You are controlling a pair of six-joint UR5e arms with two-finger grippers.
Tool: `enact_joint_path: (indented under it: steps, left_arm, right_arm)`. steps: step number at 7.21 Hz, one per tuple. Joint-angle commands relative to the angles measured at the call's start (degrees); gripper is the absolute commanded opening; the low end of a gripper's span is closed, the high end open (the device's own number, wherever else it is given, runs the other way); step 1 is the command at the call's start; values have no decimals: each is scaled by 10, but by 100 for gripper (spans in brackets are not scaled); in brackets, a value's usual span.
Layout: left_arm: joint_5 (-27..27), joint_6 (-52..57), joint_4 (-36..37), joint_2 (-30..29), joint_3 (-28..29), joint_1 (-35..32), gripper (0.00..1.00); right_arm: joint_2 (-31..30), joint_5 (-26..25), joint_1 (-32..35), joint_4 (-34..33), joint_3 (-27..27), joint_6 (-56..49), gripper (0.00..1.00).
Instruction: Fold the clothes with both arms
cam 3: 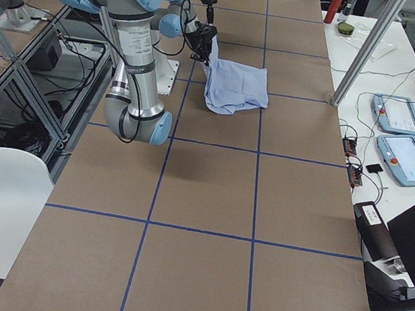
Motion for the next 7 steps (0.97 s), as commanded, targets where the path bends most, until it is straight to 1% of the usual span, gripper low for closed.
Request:
enact_joint_path:
  steps: [1,2,3,5,6,7]
  left_arm:
    - [0,48,24,-75,94,-57,0]
    - [1,65,23,-100,148,-80,0]
    - [2,87,22,-121,196,-102,0]
    - [9,124,18,-163,293,-123,0]
    - [26,134,10,-177,330,-124,0]
    - [29,149,-21,-183,370,-131,0]
  right_arm:
    - [39,17,74,56,-107,-51,0]
    - [47,18,96,99,-155,-64,0]
    - [57,21,116,152,-216,-84,0]
    - [107,48,149,242,-360,-123,0]
    - [129,52,160,292,-430,-140,0]
    - [142,66,169,322,-472,-159,0]
